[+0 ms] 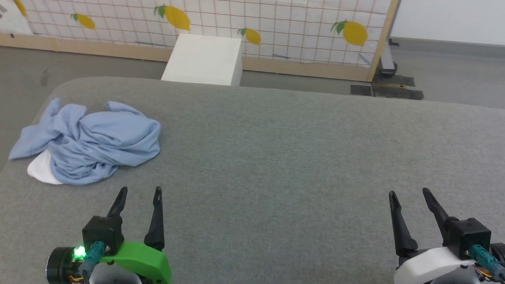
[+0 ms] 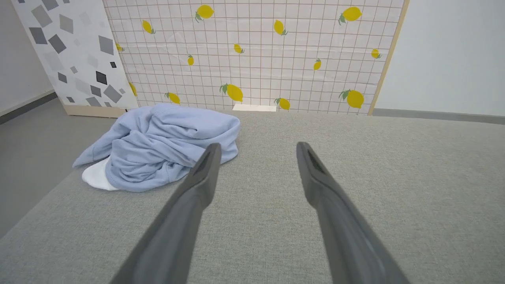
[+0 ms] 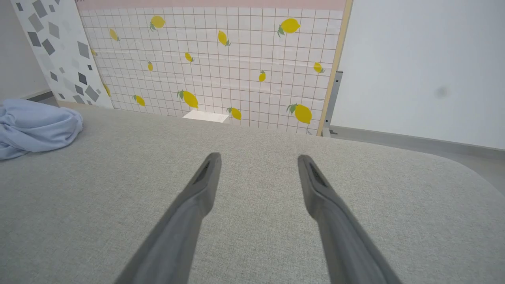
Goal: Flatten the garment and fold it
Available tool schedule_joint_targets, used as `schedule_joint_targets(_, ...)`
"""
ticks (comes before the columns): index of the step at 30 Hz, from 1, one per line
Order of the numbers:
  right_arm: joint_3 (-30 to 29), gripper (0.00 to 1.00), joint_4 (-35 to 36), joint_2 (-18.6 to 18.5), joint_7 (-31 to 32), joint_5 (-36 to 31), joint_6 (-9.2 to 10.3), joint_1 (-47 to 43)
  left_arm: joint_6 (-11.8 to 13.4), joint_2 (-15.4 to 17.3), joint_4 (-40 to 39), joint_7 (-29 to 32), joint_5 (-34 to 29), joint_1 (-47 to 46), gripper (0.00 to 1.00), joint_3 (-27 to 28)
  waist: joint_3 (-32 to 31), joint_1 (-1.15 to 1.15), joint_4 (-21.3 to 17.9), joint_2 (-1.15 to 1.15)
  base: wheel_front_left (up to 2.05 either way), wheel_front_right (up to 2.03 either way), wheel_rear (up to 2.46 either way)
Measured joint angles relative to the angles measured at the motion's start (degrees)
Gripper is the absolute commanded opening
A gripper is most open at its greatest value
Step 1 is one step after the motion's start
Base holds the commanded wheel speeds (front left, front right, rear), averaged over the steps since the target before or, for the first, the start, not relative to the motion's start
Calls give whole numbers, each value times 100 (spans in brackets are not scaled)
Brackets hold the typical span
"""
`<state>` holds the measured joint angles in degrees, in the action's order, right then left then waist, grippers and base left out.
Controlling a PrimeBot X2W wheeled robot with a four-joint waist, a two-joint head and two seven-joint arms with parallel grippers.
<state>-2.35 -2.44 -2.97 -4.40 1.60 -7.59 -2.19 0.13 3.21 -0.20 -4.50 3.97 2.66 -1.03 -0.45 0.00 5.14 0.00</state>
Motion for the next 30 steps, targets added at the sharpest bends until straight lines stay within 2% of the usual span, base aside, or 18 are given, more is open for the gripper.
schedule_joint_targets(30, 421, 100, -236, 2, -349, 56, 0, 0, 20, 0, 127, -364, 261, 212, 100, -46, -28, 0, 1293, 0, 0, 0, 0)
